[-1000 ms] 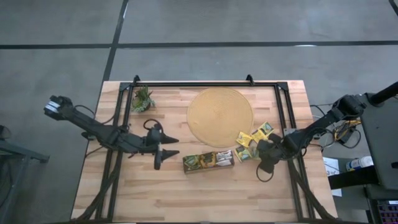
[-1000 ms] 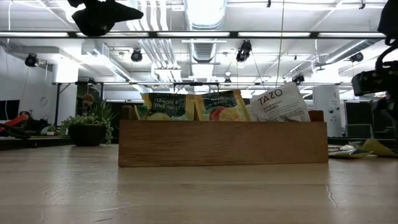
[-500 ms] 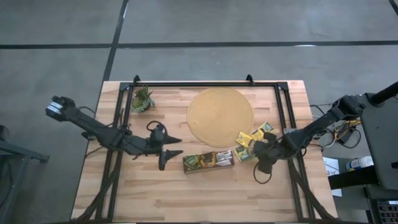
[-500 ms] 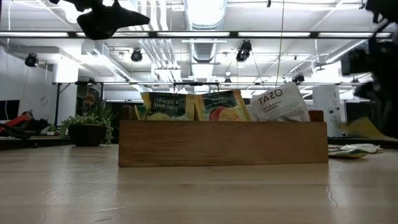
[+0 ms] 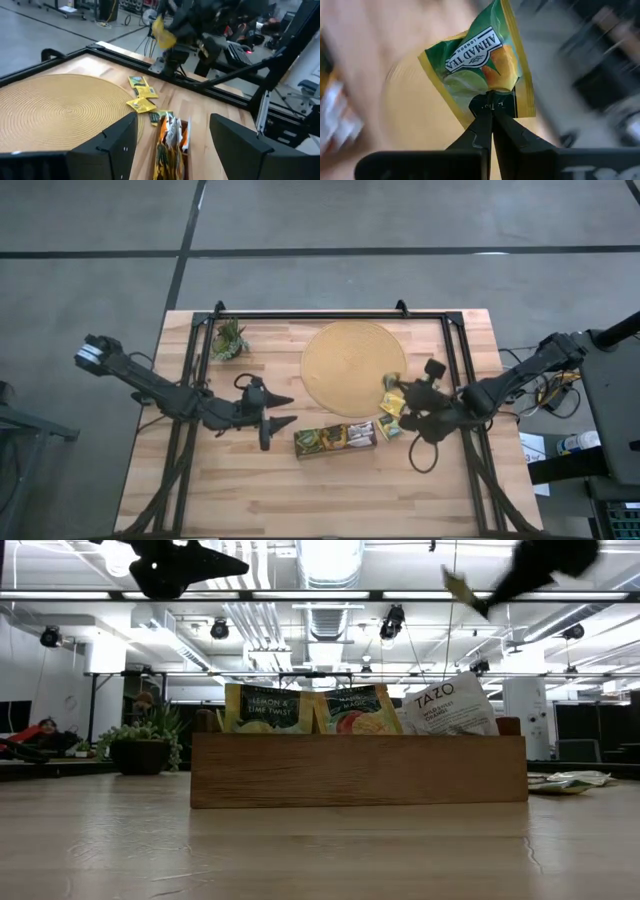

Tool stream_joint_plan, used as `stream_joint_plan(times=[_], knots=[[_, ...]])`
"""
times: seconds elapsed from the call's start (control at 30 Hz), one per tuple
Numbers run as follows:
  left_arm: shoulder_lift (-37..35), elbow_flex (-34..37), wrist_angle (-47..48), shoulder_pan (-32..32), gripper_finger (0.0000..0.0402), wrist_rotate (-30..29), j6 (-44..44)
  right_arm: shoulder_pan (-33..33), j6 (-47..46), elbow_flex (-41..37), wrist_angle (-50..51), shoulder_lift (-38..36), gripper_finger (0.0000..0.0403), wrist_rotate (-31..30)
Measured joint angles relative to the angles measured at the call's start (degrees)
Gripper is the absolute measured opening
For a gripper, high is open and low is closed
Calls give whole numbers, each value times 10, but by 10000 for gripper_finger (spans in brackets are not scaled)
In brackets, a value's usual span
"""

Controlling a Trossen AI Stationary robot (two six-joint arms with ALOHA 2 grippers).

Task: Pick & Place Tea
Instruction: Put the yellow tea bag into the left section of the wooden organizer

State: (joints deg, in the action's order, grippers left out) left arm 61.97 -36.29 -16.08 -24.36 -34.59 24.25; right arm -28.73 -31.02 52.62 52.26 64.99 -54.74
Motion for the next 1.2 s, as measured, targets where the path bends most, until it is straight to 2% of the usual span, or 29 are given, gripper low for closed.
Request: stream_joint_plan(times=[0.17, 0.37, 0.63, 0.83, 1.2], knots=[[11, 0, -57, 0, 241, -61, -35, -8, 171, 7, -172, 0, 8, -140], [23, 0, -102, 0, 241, -117, -75, -26, 305, -23, -351, 34, 8, -344], [35, 0, -101, 8, 241, -120, -22, -18, 329, -31, -366, 93, 8, -353], [48, 0, -104, 24, 241, -120, -4, 7, 375, -2, -369, 166, 8, -353], [82, 0, -174, 35, 241, -114, -53, 36, 417, 61, -361, 276, 8, -353]])
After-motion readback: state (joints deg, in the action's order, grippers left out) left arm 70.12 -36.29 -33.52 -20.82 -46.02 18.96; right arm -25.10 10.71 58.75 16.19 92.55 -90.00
